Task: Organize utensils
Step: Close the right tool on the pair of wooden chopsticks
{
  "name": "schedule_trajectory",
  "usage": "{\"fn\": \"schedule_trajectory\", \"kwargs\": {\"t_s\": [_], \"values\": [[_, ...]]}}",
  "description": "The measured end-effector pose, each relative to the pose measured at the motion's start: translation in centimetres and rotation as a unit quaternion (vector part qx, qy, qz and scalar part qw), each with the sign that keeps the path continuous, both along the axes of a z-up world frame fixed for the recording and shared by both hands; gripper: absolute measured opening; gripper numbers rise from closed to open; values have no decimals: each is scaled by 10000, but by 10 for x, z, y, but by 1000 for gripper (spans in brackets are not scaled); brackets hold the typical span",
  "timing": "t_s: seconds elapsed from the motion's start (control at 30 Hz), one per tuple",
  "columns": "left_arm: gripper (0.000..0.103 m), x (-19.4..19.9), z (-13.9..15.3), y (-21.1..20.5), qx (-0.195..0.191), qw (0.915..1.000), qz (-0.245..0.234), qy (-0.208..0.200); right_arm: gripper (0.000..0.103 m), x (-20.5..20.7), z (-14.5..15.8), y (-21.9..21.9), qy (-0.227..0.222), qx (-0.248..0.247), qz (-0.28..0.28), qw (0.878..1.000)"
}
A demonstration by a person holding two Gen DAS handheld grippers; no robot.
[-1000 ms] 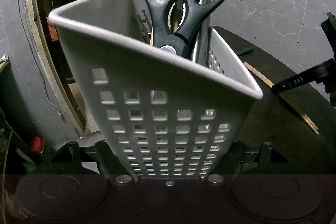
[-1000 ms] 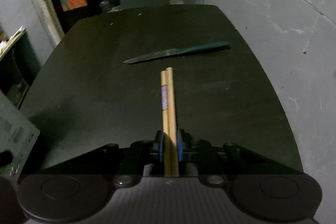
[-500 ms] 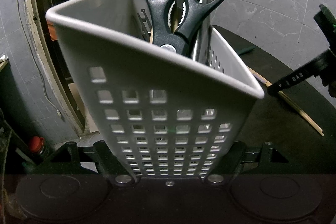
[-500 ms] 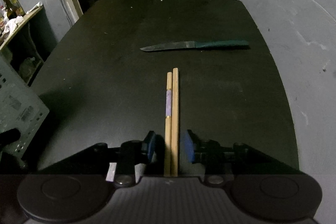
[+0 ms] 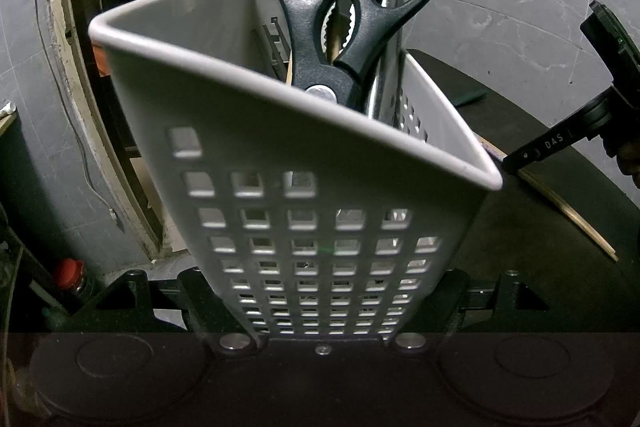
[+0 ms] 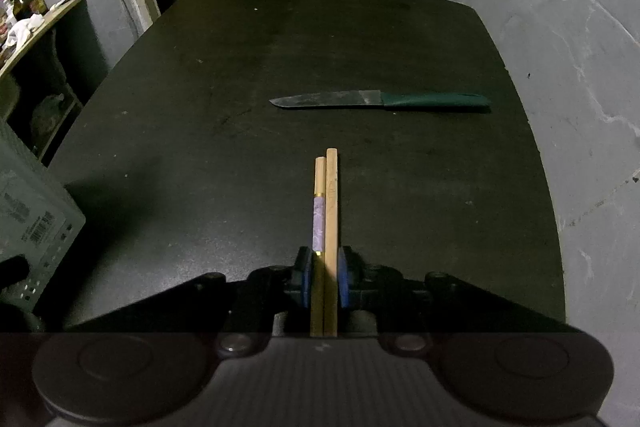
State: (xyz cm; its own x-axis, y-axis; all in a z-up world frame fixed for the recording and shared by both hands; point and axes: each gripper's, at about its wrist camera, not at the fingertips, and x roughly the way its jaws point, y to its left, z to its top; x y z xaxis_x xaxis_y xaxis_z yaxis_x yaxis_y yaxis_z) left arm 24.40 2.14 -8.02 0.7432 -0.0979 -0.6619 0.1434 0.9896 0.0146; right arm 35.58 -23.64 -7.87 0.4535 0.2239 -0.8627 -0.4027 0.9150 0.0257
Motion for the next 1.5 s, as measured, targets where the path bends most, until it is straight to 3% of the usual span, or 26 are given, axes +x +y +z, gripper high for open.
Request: {"fn": "schedule_trajectory", "kwargs": {"t_s": [0.5, 0.6, 0.63, 1.5], "values": [[77, -1, 1, 1, -9, 10000, 0, 5, 23, 9, 1, 6, 127, -41, 138, 9998], [77, 0, 1, 1, -9, 10000, -1, 6, 21, 9, 1, 5, 125, -20, 140, 9998], [77, -1, 1, 1, -10, 10000, -1, 7, 15, 9, 1, 5, 113, -36, 156, 9998], [76, -1, 1, 1, -8, 10000, -5, 3, 14, 2, 2, 2, 65, 98, 201, 9997]]}}
